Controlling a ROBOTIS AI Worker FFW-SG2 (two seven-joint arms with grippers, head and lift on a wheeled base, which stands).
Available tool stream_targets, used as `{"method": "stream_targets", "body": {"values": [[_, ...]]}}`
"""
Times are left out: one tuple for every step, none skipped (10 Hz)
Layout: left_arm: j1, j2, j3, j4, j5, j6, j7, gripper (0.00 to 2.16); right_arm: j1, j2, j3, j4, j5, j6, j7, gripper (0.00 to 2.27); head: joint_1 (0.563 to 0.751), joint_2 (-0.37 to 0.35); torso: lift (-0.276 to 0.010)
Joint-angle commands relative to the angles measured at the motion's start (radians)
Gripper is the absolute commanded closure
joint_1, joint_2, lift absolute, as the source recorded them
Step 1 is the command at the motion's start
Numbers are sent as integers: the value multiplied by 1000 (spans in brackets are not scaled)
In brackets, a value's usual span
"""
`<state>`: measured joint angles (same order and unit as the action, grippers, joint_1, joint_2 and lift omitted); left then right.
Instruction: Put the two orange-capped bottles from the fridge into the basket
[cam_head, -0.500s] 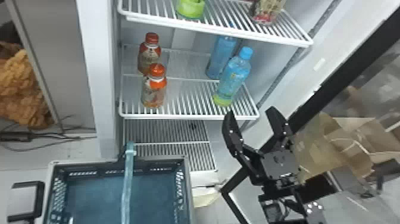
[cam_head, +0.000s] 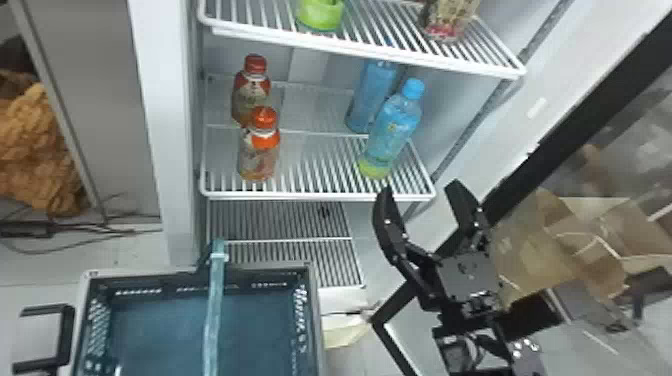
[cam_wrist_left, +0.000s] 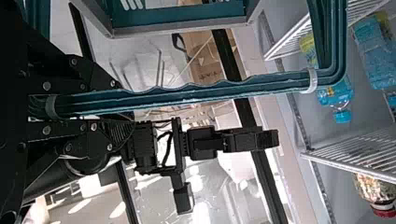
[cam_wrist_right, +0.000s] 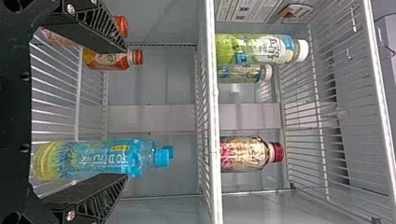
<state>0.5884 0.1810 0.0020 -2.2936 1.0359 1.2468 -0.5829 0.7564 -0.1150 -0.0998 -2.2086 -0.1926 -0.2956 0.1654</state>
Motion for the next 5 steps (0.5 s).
{"method": "stream_targets", "body": {"values": [[1, 0, 0, 0, 1, 0, 0, 1200, -3, 0, 0, 1, 1, -1, 2, 105, 695, -350, -235], [1, 0, 2, 0, 1, 0, 0, 1202, -3, -2, 0, 1, -1, 1, 2, 104, 695, -350, -235], [1, 0, 2, -2, 1, 0, 0, 1200, -20, -12, 16, 23, -9, 1, 5, 101, 695, -350, -235], [1, -2, 2, -2, 1, -5, 0, 1200, -54, -25, 36, 55, -23, 3, 32, 99, 695, -350, -235], [1, -2, 2, -2, 1, -5, 0, 1200, -81, -32, 48, 75, -19, 13, 54, 99, 695, -350, -235]]}}
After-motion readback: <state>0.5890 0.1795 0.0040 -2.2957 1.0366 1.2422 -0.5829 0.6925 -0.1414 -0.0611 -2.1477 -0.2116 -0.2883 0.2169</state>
